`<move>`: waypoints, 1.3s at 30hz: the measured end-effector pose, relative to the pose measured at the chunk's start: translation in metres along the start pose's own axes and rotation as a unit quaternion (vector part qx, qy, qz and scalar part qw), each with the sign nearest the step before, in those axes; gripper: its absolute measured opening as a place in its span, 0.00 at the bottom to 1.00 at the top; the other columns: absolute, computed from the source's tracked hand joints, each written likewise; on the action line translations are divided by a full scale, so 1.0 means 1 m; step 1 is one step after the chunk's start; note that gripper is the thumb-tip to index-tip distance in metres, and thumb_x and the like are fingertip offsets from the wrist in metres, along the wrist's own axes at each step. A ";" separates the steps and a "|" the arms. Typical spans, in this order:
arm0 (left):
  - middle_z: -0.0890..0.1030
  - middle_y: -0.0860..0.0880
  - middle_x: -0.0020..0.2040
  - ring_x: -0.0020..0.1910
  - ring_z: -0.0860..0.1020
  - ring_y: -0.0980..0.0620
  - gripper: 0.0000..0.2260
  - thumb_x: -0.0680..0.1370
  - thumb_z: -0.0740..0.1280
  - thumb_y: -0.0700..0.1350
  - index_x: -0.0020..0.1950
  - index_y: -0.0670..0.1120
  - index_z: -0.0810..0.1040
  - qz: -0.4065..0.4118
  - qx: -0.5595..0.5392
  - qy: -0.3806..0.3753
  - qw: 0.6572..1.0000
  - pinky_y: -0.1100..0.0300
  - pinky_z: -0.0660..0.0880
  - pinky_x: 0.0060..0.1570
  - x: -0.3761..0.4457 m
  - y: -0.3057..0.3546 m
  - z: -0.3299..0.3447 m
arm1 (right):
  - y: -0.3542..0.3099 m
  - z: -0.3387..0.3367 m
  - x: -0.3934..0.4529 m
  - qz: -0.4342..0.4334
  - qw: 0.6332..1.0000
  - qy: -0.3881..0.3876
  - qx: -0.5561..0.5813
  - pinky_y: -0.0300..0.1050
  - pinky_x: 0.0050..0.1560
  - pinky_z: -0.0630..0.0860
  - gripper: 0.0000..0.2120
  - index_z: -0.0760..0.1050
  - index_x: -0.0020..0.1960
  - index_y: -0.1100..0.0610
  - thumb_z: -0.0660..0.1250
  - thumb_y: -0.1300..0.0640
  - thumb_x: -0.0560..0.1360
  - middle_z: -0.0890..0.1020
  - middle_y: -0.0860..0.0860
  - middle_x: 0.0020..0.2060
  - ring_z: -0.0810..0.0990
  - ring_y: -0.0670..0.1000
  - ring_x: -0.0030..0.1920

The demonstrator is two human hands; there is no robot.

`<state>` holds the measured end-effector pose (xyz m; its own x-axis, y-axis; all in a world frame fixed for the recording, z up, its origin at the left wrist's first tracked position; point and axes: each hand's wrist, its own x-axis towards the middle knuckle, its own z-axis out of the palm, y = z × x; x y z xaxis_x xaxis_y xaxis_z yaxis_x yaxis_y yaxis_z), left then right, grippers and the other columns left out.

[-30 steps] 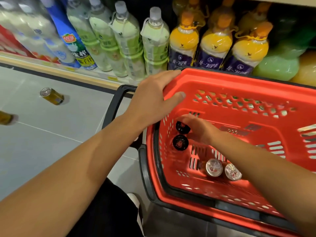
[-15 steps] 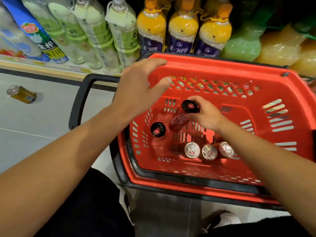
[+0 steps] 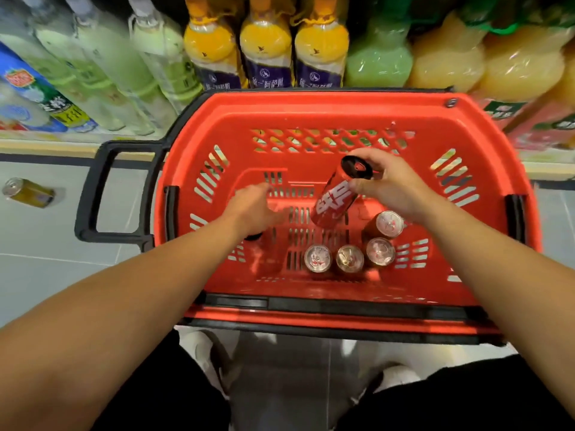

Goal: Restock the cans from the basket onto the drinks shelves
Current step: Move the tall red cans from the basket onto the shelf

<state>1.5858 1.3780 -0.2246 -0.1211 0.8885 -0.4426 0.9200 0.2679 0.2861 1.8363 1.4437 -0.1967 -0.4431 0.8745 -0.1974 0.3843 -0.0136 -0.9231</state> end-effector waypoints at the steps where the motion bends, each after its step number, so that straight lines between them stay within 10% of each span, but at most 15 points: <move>1: 0.77 0.38 0.63 0.62 0.75 0.38 0.30 0.73 0.72 0.58 0.69 0.42 0.71 -0.011 0.011 -0.009 1.000 0.51 0.70 0.60 0.002 -0.002 0.006 | 0.001 -0.001 -0.001 -0.004 1.000 -0.001 0.006 0.37 0.57 0.73 0.20 0.75 0.61 0.54 0.72 0.66 0.72 0.80 0.51 0.56 0.77 0.43 0.53; 7: 0.69 0.37 0.66 0.63 0.74 0.36 0.33 0.72 0.73 0.45 0.73 0.43 0.65 -0.066 0.056 -0.067 0.994 0.52 0.70 0.62 0.003 -0.006 0.029 | 0.007 -0.003 0.001 -0.011 0.999 0.004 0.042 0.36 0.57 0.74 0.20 0.75 0.61 0.54 0.72 0.67 0.72 0.80 0.52 0.57 0.78 0.44 0.55; 12: 0.81 0.37 0.55 0.56 0.79 0.36 0.24 0.70 0.74 0.43 0.63 0.42 0.72 -0.069 0.070 -0.019 0.995 0.51 0.75 0.50 0.005 -0.009 0.022 | 0.006 -0.003 0.005 -0.027 0.999 0.004 0.045 0.39 0.59 0.74 0.21 0.75 0.63 0.55 0.72 0.66 0.72 0.80 0.51 0.57 0.78 0.47 0.58; 19: 0.81 0.44 0.60 0.60 0.78 0.43 0.31 0.66 0.78 0.47 0.67 0.47 0.75 -0.013 -0.081 0.087 0.993 0.56 0.72 0.60 0.003 0.007 -0.003 | 0.000 0.001 0.006 -0.022 0.998 0.051 0.023 0.36 0.56 0.73 0.21 0.74 0.63 0.55 0.71 0.64 0.72 0.79 0.49 0.57 0.78 0.47 0.57; 26: 0.80 0.50 0.61 0.60 0.77 0.56 0.34 0.62 0.79 0.47 0.67 0.46 0.76 0.052 -0.319 0.166 0.932 0.65 0.69 0.63 -0.006 0.010 -0.047 | -0.020 0.008 0.005 -0.016 0.992 0.126 0.018 0.24 0.54 0.68 0.23 0.70 0.69 0.55 0.69 0.61 0.75 0.76 0.47 0.59 0.75 0.42 0.57; 30: 0.81 0.50 0.59 0.59 0.78 0.58 0.28 0.65 0.79 0.41 0.64 0.44 0.78 0.066 -0.433 0.205 0.875 0.63 0.72 0.63 -0.014 0.010 -0.071 | -0.031 0.011 0.007 -0.016 0.989 0.141 0.030 0.37 0.62 0.72 0.23 0.70 0.69 0.55 0.69 0.61 0.76 0.77 0.50 0.61 0.76 0.46 0.60; 39: 0.83 0.51 0.55 0.55 0.81 0.58 0.25 0.66 0.77 0.50 0.62 0.46 0.80 0.108 -0.461 0.246 0.846 0.55 0.77 0.60 -0.023 0.015 -0.113 | -0.065 0.006 0.006 -0.043 0.986 0.164 0.007 0.31 0.60 0.71 0.23 0.71 0.69 0.56 0.69 0.61 0.76 0.77 0.49 0.60 0.76 0.45 0.59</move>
<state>1.5601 1.4040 -0.1144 -0.3366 0.9405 0.0463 0.2865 0.0555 0.9565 1.8043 1.4468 -0.1396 -0.1867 0.9824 -0.0038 0.3452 0.0620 -0.9365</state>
